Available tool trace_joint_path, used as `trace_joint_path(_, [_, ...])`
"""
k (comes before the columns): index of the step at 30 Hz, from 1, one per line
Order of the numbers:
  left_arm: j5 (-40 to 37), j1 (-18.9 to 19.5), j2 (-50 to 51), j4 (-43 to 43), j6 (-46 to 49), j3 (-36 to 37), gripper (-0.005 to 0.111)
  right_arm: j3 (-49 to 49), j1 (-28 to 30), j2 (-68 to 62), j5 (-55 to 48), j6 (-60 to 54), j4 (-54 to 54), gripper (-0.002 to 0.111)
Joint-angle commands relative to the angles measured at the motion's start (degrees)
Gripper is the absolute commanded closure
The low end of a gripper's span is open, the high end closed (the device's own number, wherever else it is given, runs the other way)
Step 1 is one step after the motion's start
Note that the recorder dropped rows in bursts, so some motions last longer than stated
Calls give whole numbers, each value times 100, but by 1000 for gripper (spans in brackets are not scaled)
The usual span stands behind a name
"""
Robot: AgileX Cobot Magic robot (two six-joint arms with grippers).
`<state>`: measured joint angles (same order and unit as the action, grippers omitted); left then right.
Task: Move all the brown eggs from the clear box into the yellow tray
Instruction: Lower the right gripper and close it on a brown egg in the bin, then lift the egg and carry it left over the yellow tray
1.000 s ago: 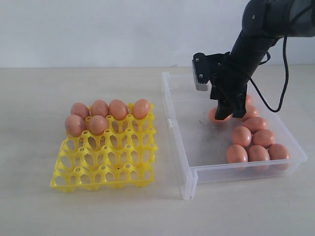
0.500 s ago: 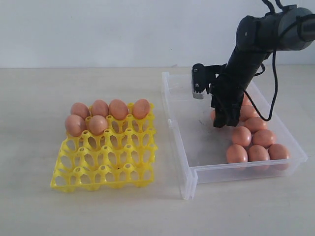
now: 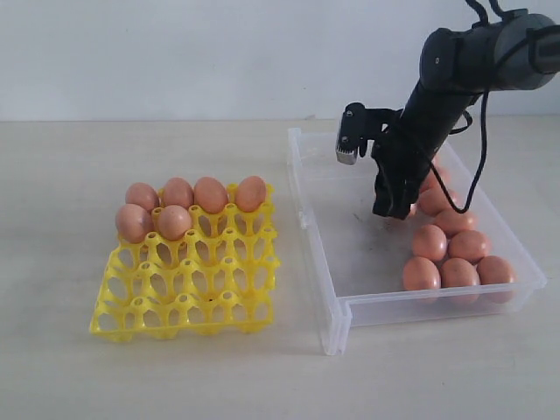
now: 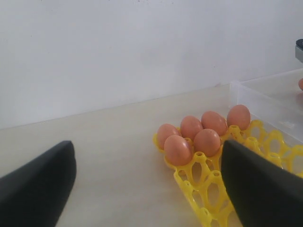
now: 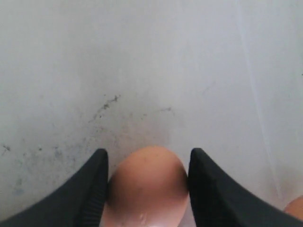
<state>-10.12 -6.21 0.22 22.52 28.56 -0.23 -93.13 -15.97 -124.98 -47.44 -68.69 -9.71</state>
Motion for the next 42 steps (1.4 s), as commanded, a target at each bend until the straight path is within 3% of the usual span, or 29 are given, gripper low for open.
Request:
trace_joint_path(1, [3,-37,-22,38,-45,23,29,-15,-1,45,124,745,20,35])
trace_joint_path(2, [3,-37,-22,38,-45,23,29,-15,-1,45,137,954,74,25])
trace_joint_path(4, [3,-37,-22,38,-45,23,29,-15,-1,45,122,1426,331,19])
trace_joint_path(8, [3,-37,-22,38,-45,23,29,-15,-1,45,-31,2345,971,19])
trace_joint_path(13, [3,-37,-22,38,-45,23,29,-15,-1,45,-102,2963,971,22])
trace_joint_path(21, [3,-37,-22,38,-45,23,29,-15,-1,45,78,3500,929,65])
trace_joint_path(26, [3,-37,-22,38,-45,23,29,-15,-1,45,296,3970,400,106])
trace_joint_path(30, [3,-37,-22,38,-45,23,29,-15,-1,45,465,3983,62,108])
trace_joint_path(35, [3,-37,-22,38,-45,23,29,77,-1,45,1334,3486,-1662,108])
trace_joint_path(38, [3,-37,-22,38,-45,23,29,491,-1,45,2050,2102,-3345,108])
trace_joint_path(42, [3,-37,-22,38,-45,23,29,1390,-1,45,3263,-557,-6048,108])
